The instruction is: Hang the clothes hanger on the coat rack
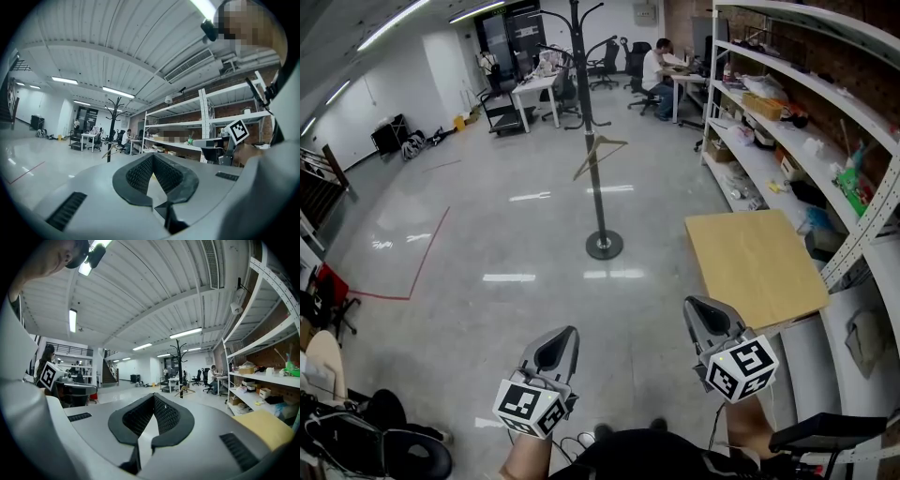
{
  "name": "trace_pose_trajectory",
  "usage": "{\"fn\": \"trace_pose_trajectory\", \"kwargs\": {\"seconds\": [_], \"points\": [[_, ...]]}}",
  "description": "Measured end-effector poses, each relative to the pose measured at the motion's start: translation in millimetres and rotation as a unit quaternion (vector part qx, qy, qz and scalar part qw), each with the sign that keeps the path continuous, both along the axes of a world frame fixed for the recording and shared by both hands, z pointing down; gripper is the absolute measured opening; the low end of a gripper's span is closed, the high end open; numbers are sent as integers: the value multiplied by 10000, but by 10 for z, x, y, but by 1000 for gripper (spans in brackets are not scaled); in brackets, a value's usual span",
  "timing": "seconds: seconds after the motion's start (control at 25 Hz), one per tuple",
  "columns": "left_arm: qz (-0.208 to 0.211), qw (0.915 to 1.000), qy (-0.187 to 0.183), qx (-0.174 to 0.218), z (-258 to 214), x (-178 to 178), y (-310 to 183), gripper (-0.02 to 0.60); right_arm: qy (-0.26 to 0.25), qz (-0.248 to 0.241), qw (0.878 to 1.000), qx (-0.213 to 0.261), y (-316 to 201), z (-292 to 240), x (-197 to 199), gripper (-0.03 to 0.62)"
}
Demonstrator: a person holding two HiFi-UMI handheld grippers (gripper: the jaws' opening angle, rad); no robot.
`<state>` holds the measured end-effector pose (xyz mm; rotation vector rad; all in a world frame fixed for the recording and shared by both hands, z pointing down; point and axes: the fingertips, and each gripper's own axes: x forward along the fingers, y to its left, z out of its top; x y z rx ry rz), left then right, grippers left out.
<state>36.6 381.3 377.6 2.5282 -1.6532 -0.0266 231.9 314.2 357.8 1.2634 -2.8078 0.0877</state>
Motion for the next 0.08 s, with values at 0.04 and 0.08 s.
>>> {"fn": "trace_pose_trajectory", "kwargs": {"seconds": [0.04, 0.08], "points": [[21, 10000, -6, -14, 6, -1, 14, 0, -1, 11, 10000, -6, 14, 2, -9, 6], [43, 10000, -13, -29, 14, -2, 28, 0, -2, 19, 10000, -12, 29, 4, -19, 6]]}}
